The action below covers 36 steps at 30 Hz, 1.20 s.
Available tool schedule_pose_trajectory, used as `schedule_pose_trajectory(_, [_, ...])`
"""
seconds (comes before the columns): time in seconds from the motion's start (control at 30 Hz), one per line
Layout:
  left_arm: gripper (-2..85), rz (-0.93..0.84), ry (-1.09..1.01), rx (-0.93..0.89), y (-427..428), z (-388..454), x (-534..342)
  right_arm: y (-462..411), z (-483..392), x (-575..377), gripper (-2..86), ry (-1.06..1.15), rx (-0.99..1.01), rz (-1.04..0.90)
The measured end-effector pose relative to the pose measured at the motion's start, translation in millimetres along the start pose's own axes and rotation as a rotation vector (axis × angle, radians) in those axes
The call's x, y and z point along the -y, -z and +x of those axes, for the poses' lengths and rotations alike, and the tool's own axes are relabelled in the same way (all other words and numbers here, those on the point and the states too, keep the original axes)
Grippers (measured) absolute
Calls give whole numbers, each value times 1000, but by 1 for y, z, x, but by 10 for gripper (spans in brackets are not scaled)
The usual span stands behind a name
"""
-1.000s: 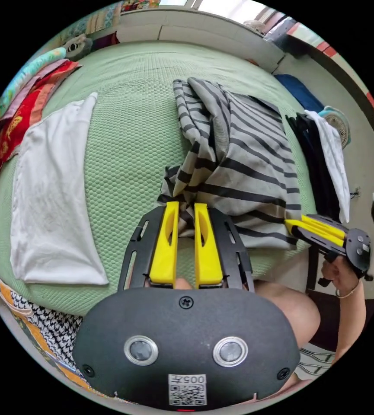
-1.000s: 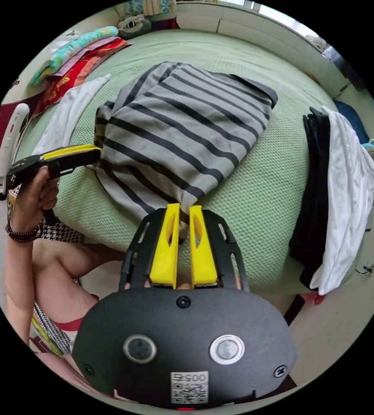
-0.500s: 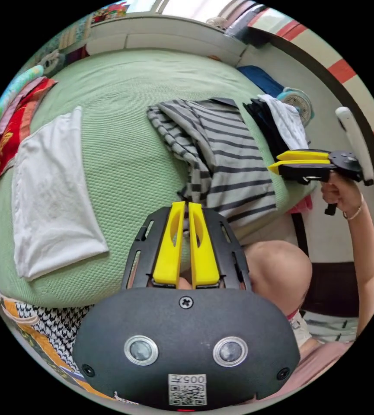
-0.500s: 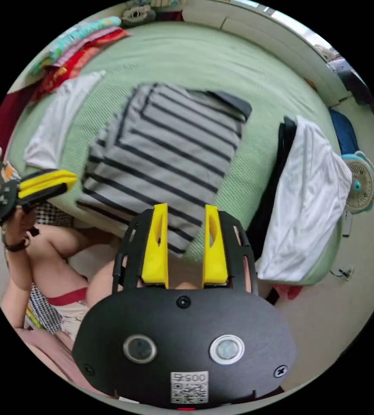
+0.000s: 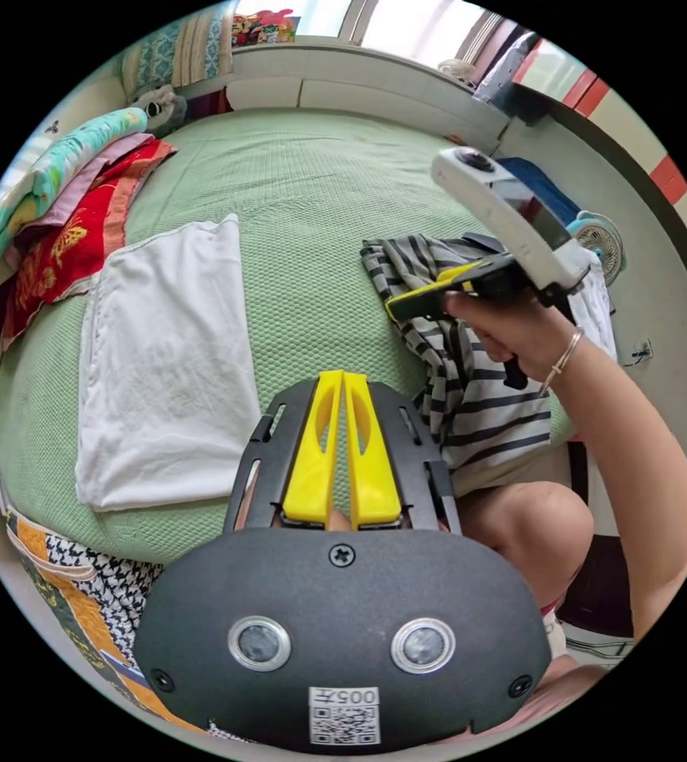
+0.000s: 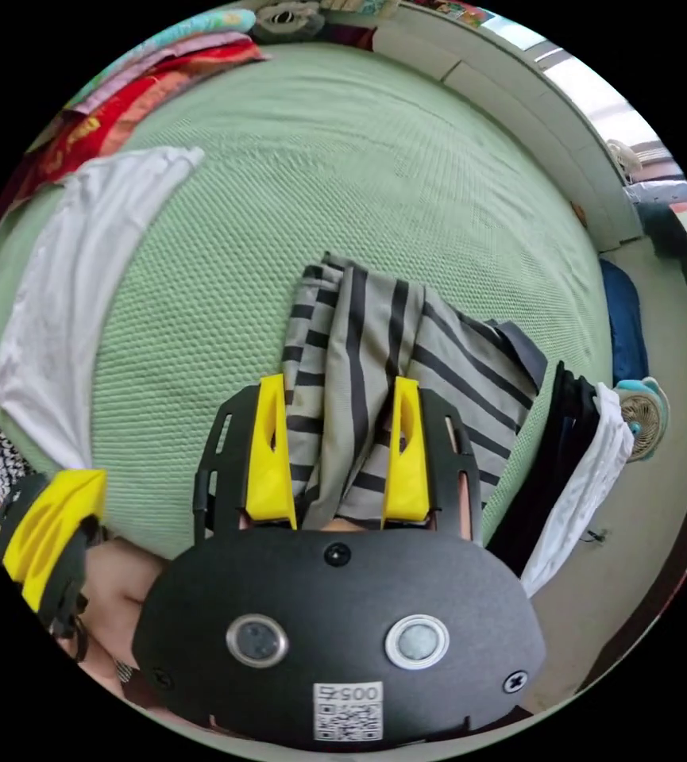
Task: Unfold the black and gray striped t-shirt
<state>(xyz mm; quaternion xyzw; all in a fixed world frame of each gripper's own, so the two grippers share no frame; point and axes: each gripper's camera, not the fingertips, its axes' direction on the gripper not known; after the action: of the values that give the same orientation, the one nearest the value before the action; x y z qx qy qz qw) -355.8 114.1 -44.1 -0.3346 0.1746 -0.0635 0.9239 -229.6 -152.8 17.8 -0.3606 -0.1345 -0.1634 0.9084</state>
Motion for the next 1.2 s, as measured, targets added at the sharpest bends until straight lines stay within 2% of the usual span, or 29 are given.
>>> schedule_pose_trajectory(0.07, [4, -10, -7, -5, 0, -3, 0, 0, 9, -6, 124, -32, 26, 21])
schedule_pose_trajectory(0.13, [3, -6, -22, 7, 1, -5, 0, 1, 18, -22, 52, 8, 16, 82])
schedule_pose_trajectory(0.2, [3, -10, -14, 46, 0, -11, -2, 5, 29, -34, 32, -11, 74, 123])
schedule_pose_trajectory(0.3, [3, -26, 21, 34, -2, -23, -6, 23, 45, -51, 21, -116, 189, 203])
schedule_pose_trajectory(0.5, [4, 13, 90, -30, 5, -40, -10, 73, 31, -55, 18, -90, 130, 378])
schedule_pose_trajectory(0.63, [4, 20, 126, -42, 6, -47, -7, 104, 14, -22, 28, -45, 75, 438])
schedule_pose_trajectory(0.77, [5, 36, 183, 10, 8, -59, -2, 126, 16, -9, 84, -122, 196, 448])
schedule_pose_trajectory(0.83, [6, 36, 202, 18, 8, -66, 0, 130, 11, -27, 103, -85, 272, 482])
schedule_pose_trajectory(1.0, [8, 32, 242, 29, 8, -83, -1, 88, -5, -101, 122, 10, 296, 402])
schedule_pose_trajectory(1.2, [11, 2, 272, 83, 2, -89, -15, 44, -33, -173, 144, 60, 223, 403])
